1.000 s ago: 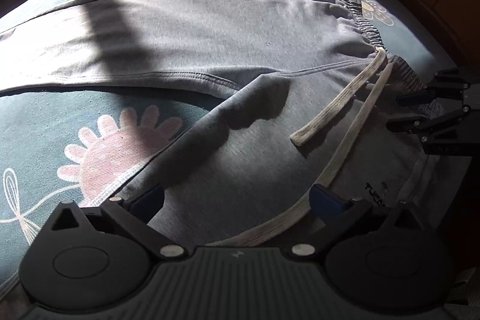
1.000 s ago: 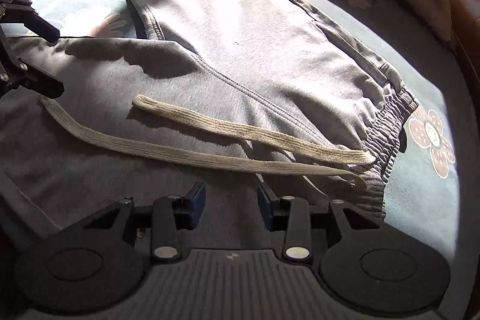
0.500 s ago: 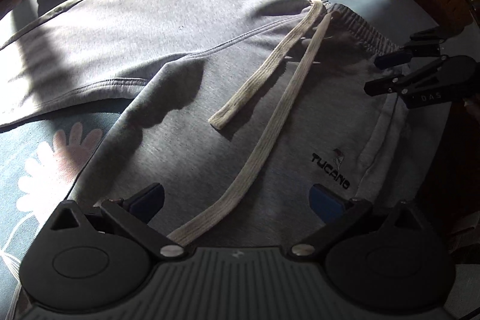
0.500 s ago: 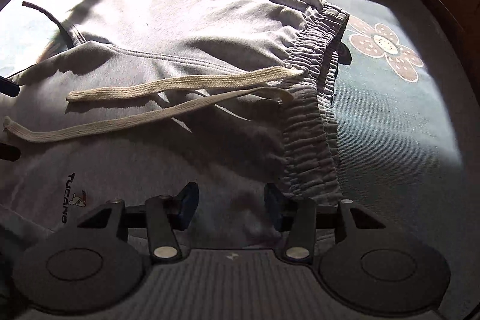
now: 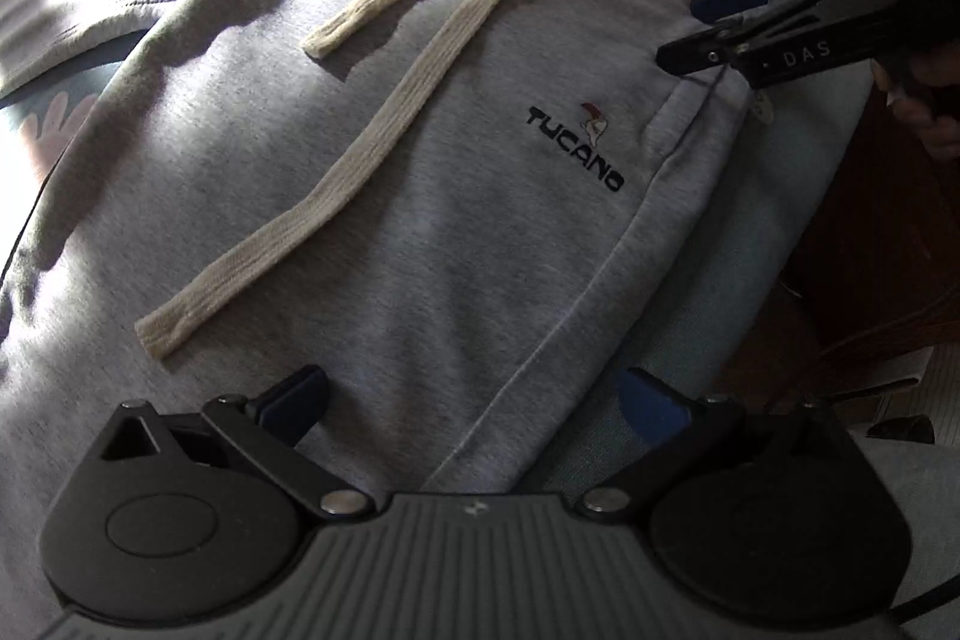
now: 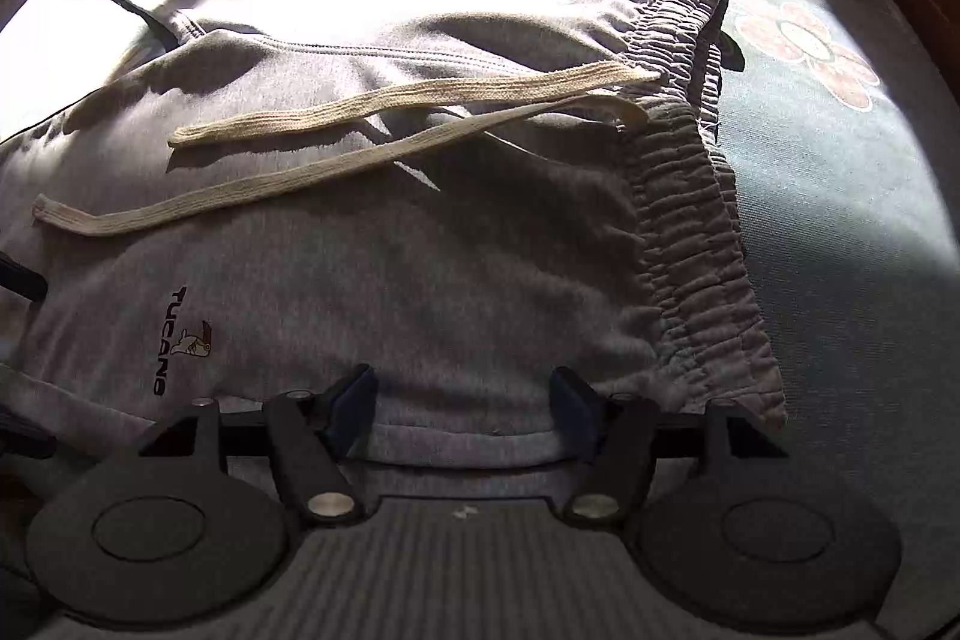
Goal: Fold clothes
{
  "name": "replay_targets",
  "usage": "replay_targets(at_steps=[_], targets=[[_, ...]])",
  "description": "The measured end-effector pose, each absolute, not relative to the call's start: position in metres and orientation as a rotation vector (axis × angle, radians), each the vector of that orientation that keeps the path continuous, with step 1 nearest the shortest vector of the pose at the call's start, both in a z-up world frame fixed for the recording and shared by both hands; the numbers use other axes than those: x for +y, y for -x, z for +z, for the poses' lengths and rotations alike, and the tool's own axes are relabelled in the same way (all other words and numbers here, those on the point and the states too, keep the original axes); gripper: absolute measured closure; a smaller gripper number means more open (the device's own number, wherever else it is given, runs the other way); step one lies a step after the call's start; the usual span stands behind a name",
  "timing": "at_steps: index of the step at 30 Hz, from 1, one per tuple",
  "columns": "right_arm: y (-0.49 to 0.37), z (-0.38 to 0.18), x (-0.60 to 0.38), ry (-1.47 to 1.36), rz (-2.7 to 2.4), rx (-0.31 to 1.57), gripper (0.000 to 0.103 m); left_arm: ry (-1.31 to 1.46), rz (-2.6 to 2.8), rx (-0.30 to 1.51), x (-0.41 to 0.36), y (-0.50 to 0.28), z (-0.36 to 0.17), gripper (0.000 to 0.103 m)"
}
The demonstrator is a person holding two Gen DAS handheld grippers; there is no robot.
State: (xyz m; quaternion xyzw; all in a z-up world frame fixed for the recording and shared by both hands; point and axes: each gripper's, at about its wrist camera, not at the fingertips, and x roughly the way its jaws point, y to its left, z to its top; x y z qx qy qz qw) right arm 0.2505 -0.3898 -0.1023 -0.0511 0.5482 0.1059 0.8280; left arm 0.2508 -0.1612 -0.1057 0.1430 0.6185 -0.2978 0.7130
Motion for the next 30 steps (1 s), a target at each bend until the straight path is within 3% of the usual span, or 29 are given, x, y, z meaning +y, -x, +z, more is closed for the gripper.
replay_targets(at_steps=[6,13,30], targets=[[-0.25,-0.106,-0.387,0.095,0.235,1.159,0.021,-0.224,-0.577,1.292,-0.137,-0.274,-0.084,0.001],[-0.253,-0.109,-0.38,0.085,0.223,1.168,0.01,-0.189,-0.42,1.347,-0.092,-0.296,-0.103,0.001],[-0.263,-0.111,-0.374,0.092,0.228,1.214,0.0,-0.041,0.004,1.283,-0.003,-0.326,-0.11,0.001]])
